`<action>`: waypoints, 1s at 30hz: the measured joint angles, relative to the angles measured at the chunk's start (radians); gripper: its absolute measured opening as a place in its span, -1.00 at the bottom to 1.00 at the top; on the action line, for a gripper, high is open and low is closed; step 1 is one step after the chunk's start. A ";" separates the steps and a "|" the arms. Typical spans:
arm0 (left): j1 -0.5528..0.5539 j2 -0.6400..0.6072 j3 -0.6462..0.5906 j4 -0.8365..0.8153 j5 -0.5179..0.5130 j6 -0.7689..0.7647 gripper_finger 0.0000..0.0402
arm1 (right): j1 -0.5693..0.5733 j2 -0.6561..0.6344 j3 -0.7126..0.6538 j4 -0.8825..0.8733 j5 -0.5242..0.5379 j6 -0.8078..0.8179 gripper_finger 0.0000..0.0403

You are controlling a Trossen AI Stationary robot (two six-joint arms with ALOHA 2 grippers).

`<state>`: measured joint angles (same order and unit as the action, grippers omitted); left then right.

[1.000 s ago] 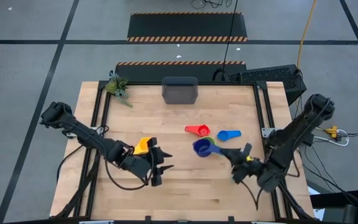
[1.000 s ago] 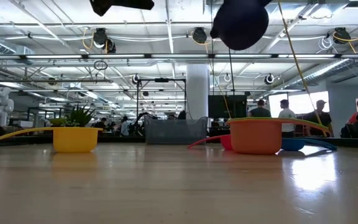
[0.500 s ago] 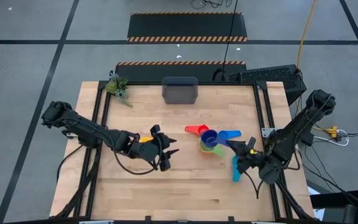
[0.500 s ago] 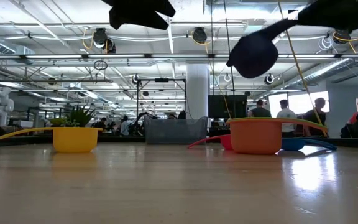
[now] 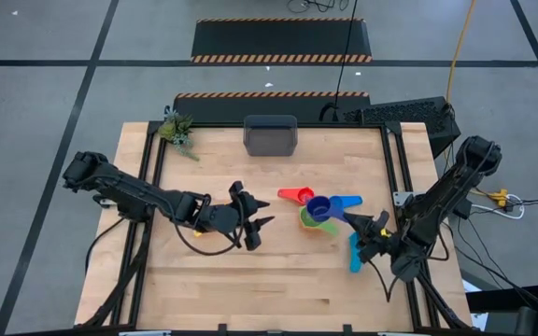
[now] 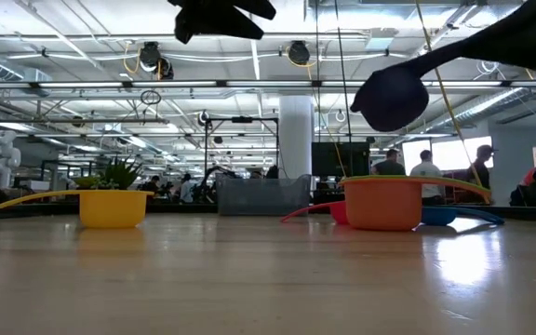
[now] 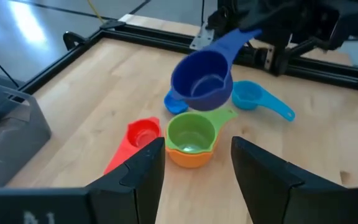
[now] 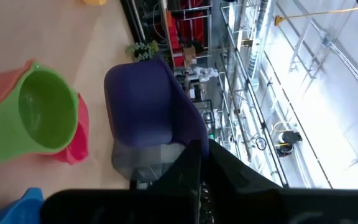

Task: Nest measuring cups in basket
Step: Stack the dark blue measuring cup on top of the green measuring cup

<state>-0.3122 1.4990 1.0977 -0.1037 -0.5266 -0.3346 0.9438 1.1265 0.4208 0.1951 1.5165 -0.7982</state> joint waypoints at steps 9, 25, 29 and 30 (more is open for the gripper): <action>0.001 0.000 0.000 0.034 0.000 0.000 -0.07 | 0.001 0.102 -0.020 0.043 -0.013 0.073 -1.00; 0.000 0.000 0.000 0.054 0.001 -0.001 -0.07 | -0.026 0.233 -0.020 0.044 -0.029 0.197 -1.00; 0.000 0.000 0.000 0.055 0.001 -0.002 -0.07 | -0.046 0.262 -0.020 0.056 -0.074 0.210 -1.00; 0.000 0.000 0.000 0.055 0.001 -0.003 -0.07 | -0.048 0.267 -0.020 0.060 -0.076 0.208 -1.00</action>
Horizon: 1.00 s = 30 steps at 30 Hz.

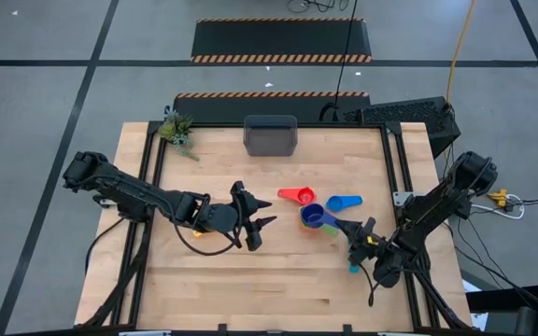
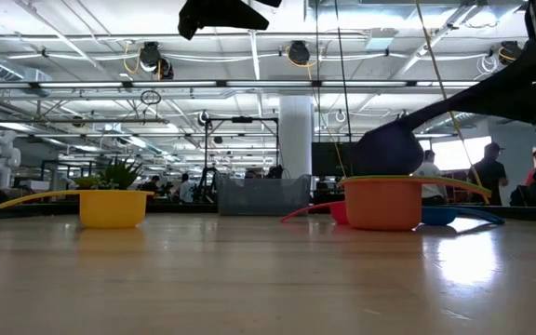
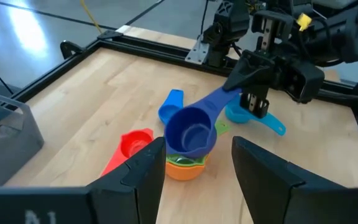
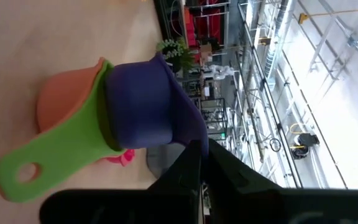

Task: Nest measuring cups in basket
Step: Stack the dark blue measuring cup on top of the green measuring cup

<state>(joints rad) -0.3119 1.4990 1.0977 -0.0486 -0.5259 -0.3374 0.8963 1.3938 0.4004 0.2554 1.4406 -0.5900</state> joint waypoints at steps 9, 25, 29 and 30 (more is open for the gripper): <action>0.000 0.000 0.000 0.000 0.000 0.001 -0.07 | -0.001 0.002 0.000 0.007 -0.004 0.002 -1.00; 0.000 0.000 0.000 0.004 0.000 0.002 -0.07 | -0.039 0.002 -0.055 0.115 -0.061 -0.005 -0.99; 0.000 0.000 0.000 0.004 0.000 0.002 -0.07 | -0.039 0.002 -0.055 0.115 -0.062 -0.008 -0.94; 0.000 0.000 0.000 0.004 0.000 0.002 -0.07 | -0.039 0.002 -0.055 0.115 -0.062 -0.008 -0.93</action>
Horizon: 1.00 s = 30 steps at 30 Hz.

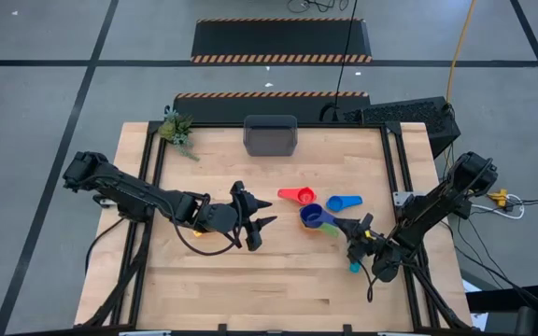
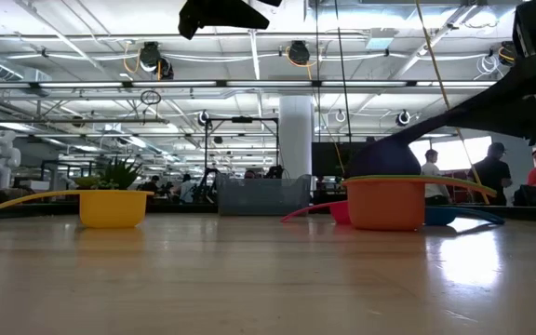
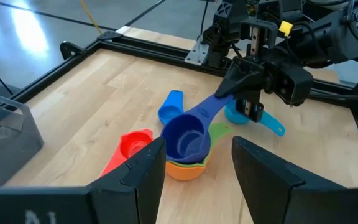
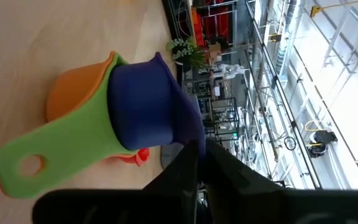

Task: Nest measuring cups in basket
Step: Stack the dark blue measuring cup on top of the green measuring cup

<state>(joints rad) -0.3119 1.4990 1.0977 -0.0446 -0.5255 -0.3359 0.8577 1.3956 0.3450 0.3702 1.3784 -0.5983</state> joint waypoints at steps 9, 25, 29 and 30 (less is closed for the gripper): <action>0.000 0.000 0.000 0.000 0.000 0.000 -0.07 | 0.000 0.000 0.000 0.000 -0.049 -0.015 -0.71; 0.000 0.000 0.000 -0.002 0.000 -0.006 -0.07 | -0.001 -0.028 0.000 -0.008 -0.181 0.027 -0.17; 0.000 0.000 0.000 -0.003 0.002 -0.007 -0.07 | -0.001 -0.083 0.000 -0.042 -0.232 0.061 -0.14; -0.001 0.000 0.000 -0.003 0.002 -0.008 -0.07 | -0.001 -0.098 0.000 -0.057 -0.245 0.074 -0.14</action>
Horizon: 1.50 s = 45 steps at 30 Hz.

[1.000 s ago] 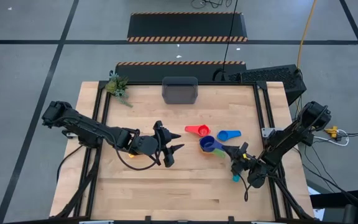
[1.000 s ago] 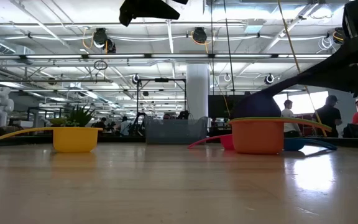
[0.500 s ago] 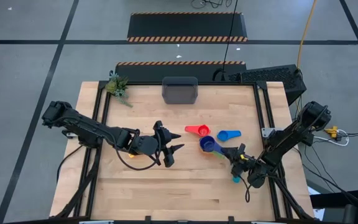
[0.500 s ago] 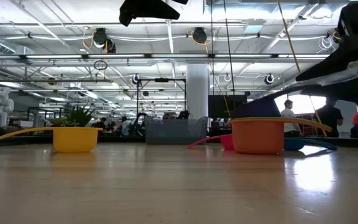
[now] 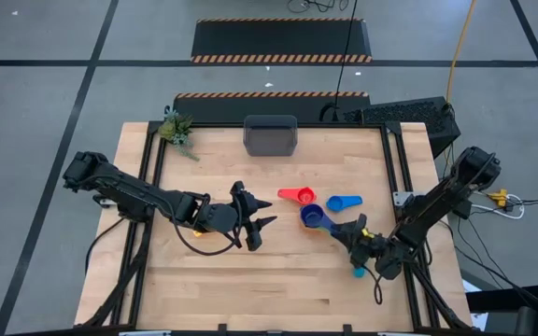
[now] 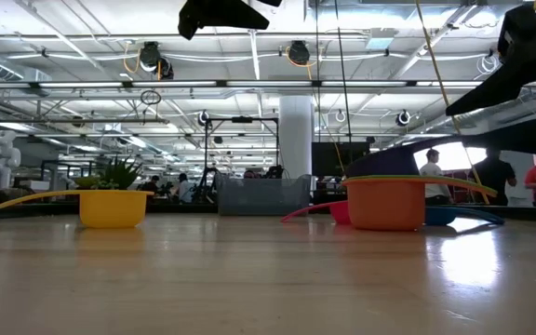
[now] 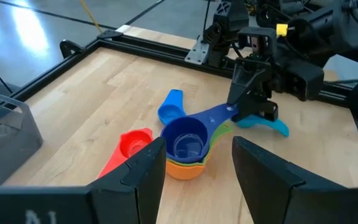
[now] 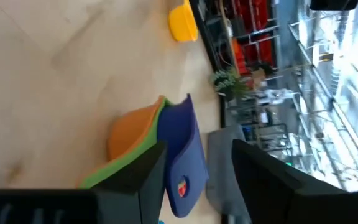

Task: Nest measuring cups in basket
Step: Stack the dark blue measuring cup on top of the green measuring cup

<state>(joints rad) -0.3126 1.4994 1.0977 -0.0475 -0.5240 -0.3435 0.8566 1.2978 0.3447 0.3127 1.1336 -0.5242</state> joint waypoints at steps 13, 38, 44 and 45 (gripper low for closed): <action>0.000 0.000 0.000 -0.001 0.003 -0.002 -0.07 | 0.000 -0.151 0.000 -0.252 -0.228 0.279 -0.14; 0.000 0.000 0.000 -0.001 0.002 0.008 -0.07 | -0.255 -0.226 0.024 -0.535 -0.361 0.831 -0.40; 0.000 0.000 0.000 -0.001 0.002 0.018 -0.07 | -0.310 -0.226 0.024 -0.565 -0.563 0.858 -0.52; 0.000 0.000 0.000 -0.001 0.002 0.018 -0.07 | -0.314 -0.226 0.024 -0.565 -0.581 0.857 -0.53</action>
<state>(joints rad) -0.3126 1.4994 1.0977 -0.0483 -0.5220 -0.3260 0.5423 1.0718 0.3687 -0.2521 0.5526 0.3332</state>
